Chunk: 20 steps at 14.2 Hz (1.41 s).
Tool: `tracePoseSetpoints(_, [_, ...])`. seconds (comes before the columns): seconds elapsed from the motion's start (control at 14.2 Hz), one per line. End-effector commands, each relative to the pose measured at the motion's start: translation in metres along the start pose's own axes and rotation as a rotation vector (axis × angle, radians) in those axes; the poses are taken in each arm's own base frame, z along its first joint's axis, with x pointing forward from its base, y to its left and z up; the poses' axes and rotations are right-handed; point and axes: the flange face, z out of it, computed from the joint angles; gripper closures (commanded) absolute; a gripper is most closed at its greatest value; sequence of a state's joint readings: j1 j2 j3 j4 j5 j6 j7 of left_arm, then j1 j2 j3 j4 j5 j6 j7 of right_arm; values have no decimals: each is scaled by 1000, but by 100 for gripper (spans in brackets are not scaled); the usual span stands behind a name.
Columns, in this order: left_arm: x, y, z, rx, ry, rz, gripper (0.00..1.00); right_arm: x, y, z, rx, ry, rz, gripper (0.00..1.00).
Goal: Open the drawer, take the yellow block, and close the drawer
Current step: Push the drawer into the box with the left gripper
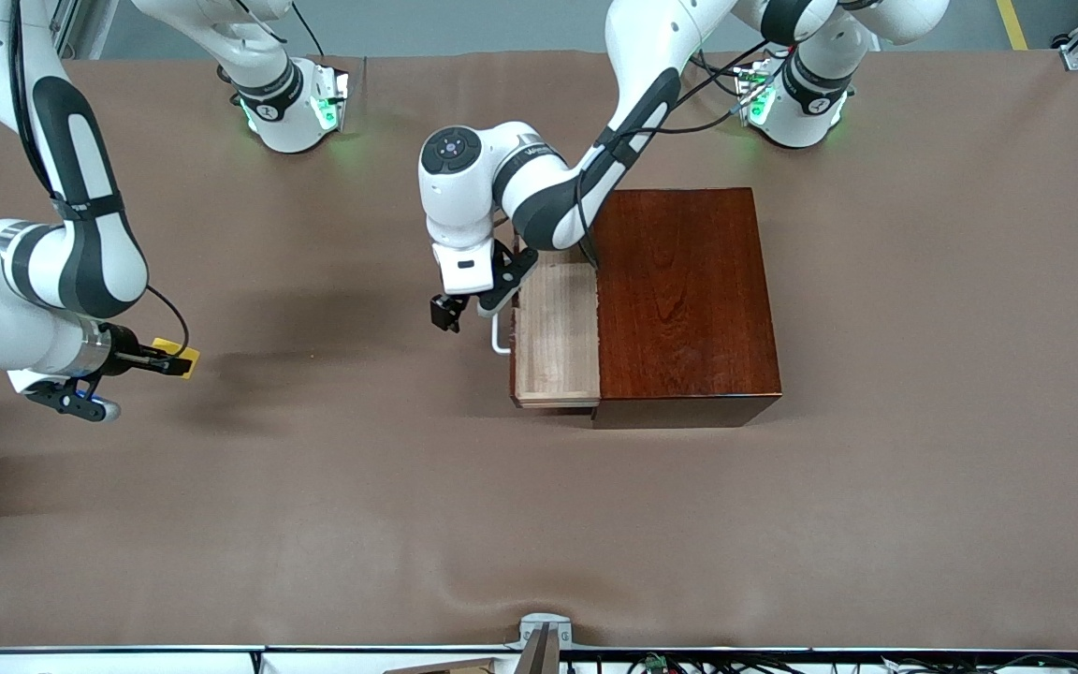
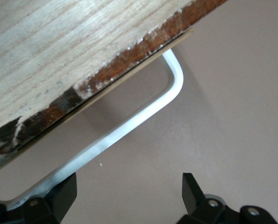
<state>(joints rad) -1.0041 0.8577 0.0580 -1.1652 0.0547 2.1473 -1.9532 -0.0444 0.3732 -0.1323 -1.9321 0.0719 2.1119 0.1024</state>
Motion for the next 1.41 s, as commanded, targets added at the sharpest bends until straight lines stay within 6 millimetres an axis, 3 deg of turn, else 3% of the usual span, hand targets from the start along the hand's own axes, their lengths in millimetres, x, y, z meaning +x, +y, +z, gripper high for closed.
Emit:
tracePoseSetpoints(0.0, [35, 2, 0, 83, 65, -25, 0, -4, 13, 12, -7, -9, -10, 100])
tracePoseSetpoints(0.35, [81, 1, -3, 182, 107, -69, 0, -11, 28, 51, -29, 36, -84, 100])
tracePoseSetpoints(0.85, [101, -12, 4, 305, 143, -88, 0, -4, 53, 77, -33, 41, -156, 100])
tracePoseSetpoints(1.2, [116, -12, 0, 339, 147, -122, 0, -13, 62, 105, -35, 55, -161, 97])
tracePoseSetpoints(1.27, [115, -12, -2, 334, 149, -113, 0, -14, 62, 106, -35, 53, -162, 93])
tracePoseSetpoints(1.34, [117, -7, -21, 309, 139, -113, 0, -14, 62, 107, -34, 53, -160, 77])
